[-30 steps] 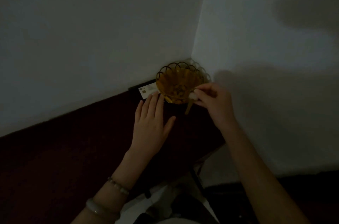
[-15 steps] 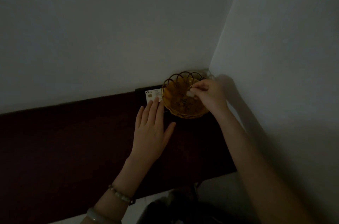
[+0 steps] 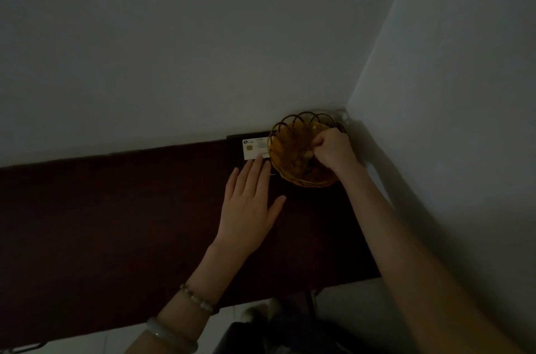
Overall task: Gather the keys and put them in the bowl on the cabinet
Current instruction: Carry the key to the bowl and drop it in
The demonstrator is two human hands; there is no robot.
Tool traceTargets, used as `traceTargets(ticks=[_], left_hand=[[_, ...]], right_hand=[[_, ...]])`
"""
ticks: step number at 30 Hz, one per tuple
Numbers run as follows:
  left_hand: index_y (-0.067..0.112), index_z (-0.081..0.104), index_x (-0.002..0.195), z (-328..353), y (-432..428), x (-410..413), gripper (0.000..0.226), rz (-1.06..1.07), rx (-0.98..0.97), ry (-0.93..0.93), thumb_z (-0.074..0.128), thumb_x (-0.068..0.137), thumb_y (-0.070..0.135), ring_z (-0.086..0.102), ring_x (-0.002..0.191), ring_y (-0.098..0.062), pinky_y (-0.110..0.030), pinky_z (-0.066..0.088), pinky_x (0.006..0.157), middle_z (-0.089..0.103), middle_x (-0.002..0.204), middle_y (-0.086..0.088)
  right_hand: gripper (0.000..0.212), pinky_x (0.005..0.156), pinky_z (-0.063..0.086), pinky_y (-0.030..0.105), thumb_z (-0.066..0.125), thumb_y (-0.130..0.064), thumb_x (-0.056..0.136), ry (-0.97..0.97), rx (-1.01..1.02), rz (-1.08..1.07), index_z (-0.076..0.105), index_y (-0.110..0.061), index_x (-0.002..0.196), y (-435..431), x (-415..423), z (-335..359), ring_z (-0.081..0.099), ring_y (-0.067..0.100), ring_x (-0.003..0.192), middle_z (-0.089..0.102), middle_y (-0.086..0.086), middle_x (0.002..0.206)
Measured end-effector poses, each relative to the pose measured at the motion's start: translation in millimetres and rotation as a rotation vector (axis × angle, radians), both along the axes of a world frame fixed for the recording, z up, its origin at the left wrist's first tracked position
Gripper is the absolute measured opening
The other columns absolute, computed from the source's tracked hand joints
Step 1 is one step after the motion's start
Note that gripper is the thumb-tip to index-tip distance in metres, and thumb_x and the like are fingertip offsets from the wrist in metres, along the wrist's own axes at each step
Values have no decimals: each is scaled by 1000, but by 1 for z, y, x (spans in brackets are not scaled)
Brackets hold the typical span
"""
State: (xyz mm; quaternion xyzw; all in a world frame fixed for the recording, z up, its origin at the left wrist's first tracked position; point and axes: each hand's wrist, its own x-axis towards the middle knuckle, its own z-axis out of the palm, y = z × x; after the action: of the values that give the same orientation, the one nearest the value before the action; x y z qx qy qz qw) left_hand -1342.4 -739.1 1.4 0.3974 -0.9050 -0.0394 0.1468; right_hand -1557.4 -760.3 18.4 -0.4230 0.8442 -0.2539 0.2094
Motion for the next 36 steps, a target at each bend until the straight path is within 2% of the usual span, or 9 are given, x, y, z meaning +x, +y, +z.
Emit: traceTargets(ticks=[4,7,9,12,13,17,20,24,36], left_hand=[[2,38,136,0,-1,2,62,-3,-4,6,44,90,44,36,132,-30,-45,24,111,41,142,-18],[2,38,136,2,-1,1,62,-10,-6,17,44,90,43,37,132,-30,-46,24,111,41,142,-18],[2,37,136,3,-1,1,63,-16,-18,22,45,90,44,37,132,-30,-46,25,111,42,142,-18],[2,37,136,6,-1,1,63,-31,-37,37,46,90,43,37,132,-30,-47,27,111,42,142,-19],[2,37,136,7,0,1,63,-35,-42,47,47,90,43,37,132,-30,-47,26,111,42,142,-19],[2,35,138,10,4,9,64,-76,-45,74,48,90,43,35,133,-30,-47,24,112,40,143,-19],[3,33,138,15,8,17,65,-136,-45,93,49,89,42,34,134,-30,-47,23,112,38,144,-18],[3,35,138,22,12,41,64,-222,-63,113,51,89,41,36,133,-30,-46,23,111,40,143,-18],[2,32,138,42,26,166,65,-411,-111,157,51,88,39,32,135,-32,-46,21,111,36,146,-19]], right_hand=[[29,80,45,32,69,-13,79,36,14,41,64,-2,105,8,4,6,57,33,104,64,20,111],[37,88,47,35,66,-14,82,24,-60,38,58,-5,117,22,11,14,55,30,109,60,17,120],[36,89,43,31,63,-15,84,72,-150,55,56,-7,119,35,22,18,54,25,110,59,14,122],[37,85,33,10,59,-14,88,171,-325,110,51,-9,123,58,46,25,49,7,103,54,12,127],[38,88,31,7,58,-13,88,203,-378,122,50,-9,125,65,53,27,47,6,106,52,12,130],[49,101,26,26,59,-13,87,304,-416,106,42,-9,132,94,80,29,33,26,131,39,16,142],[56,105,25,31,61,-17,86,347,-365,76,37,-9,136,115,96,29,30,29,133,36,18,143],[62,107,32,44,62,-18,85,396,-328,15,32,-8,138,135,125,32,31,33,133,36,21,143],[67,107,34,47,64,-16,84,470,-261,-173,28,-7,140,166,277,39,30,35,133,31,23,146]])
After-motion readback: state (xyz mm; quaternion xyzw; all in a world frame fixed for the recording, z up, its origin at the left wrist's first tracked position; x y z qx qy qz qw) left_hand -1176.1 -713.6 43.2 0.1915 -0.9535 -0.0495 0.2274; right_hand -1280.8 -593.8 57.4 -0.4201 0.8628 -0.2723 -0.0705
